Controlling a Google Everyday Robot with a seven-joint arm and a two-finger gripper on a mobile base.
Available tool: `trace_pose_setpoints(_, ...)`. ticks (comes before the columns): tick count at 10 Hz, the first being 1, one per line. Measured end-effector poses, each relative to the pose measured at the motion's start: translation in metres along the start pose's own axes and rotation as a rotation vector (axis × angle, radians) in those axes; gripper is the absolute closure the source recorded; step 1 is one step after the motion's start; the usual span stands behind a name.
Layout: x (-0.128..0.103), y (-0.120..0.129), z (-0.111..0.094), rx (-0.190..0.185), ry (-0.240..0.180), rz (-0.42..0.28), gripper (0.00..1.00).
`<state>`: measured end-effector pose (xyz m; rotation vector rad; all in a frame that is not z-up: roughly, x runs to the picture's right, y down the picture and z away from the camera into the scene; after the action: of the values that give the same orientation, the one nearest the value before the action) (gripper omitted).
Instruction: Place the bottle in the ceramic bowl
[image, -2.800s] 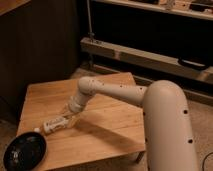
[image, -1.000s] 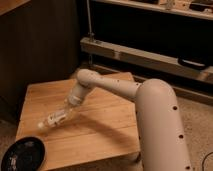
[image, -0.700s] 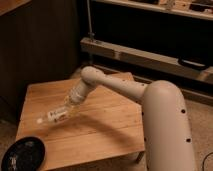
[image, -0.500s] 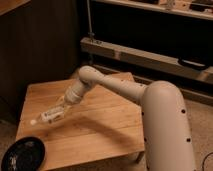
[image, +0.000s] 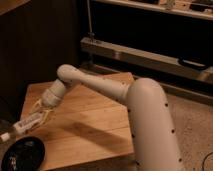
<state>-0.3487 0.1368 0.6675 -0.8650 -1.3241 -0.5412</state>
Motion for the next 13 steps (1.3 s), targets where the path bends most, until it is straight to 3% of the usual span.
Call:
trace_pose_setpoints(2, -0.022, -0.005, 0.018, -0.096, 0.003, -0.123, 1.0)
trace_pose_setpoints(3, -0.03, -0.003, 0.027, -0.157, 0.027, -0.199, 1.0)
trace_pose_setpoints(5, -0.025, 0.011, 0.034, -0.223, 0.1, -0.239, 1.0)
trace_pose_setpoints(8, -0.005, 0.029, 0.043, -0.256, 0.249, -0.224, 1.0)
trace_pose_setpoints(13, 0.009, 0.039, 0.056, -0.3, 0.403, -0.174, 1.0)
